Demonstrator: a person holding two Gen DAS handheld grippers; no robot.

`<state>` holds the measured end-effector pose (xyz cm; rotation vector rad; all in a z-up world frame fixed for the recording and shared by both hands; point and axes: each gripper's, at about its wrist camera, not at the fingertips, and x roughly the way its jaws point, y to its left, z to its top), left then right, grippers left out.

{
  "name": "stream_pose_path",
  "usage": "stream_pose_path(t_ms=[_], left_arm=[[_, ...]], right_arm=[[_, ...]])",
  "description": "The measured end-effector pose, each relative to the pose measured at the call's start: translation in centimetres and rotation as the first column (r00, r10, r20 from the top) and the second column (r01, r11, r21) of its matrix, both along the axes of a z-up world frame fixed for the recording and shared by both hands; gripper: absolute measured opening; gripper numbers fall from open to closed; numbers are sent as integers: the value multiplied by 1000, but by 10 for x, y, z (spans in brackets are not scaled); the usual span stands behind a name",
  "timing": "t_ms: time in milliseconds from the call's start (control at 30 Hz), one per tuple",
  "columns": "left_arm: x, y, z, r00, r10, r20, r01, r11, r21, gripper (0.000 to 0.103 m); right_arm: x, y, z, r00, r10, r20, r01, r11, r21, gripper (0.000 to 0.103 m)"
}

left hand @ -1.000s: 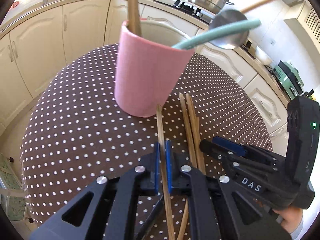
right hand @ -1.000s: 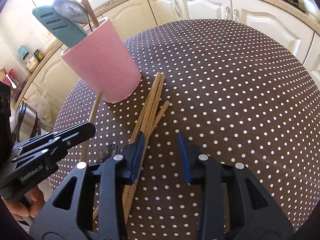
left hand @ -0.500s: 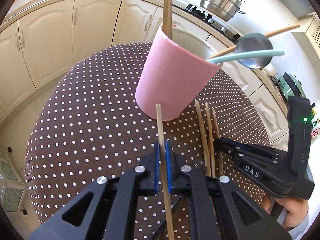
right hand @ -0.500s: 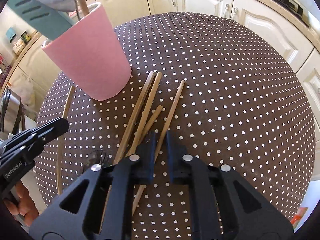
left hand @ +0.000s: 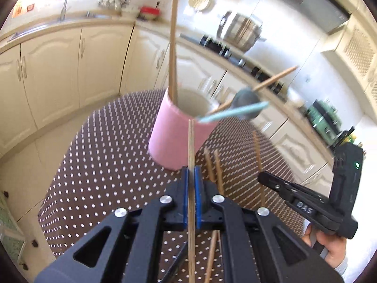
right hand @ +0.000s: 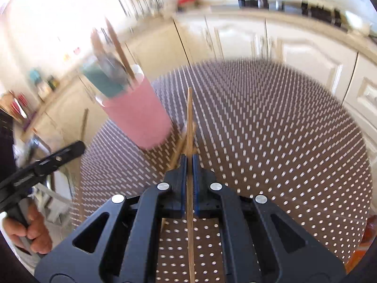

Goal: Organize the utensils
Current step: 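Lift both chopsticks up and lower them into the pink cup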

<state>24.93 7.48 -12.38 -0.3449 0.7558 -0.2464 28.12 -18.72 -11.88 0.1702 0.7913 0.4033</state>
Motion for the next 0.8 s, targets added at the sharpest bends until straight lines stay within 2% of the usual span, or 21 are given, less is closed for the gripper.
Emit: stream_pose_path(t_ms=[133,233,367,467,600,800], left_arm=[[-19,2,23,995,-3,101,5,1000,-21,5],[-29,3,38,986,5,168,0,999,-33,5],[-41,0,62,960,14,278,-9,1000,-23,5],[-49,-2,82,929,24,368,-24,1000,-6,5],[-52,-9,106,873,30,487,-46,999,20,5],[-38,-7,127,775,91,625,-111,994,-6,5]], right_arm=[[-30,-14,35,988,-22,153,11,998,69,5],[-48,-20,62,965,-23,262,-9,993,120,5],[-66,-11,85,924,-10,382,-46,990,135,5],[-69,-1,97,891,0,454,-78,985,154,5],[-66,15,112,850,2,527,-112,978,176,5],[-47,43,125,784,-24,621,-130,971,201,5]])
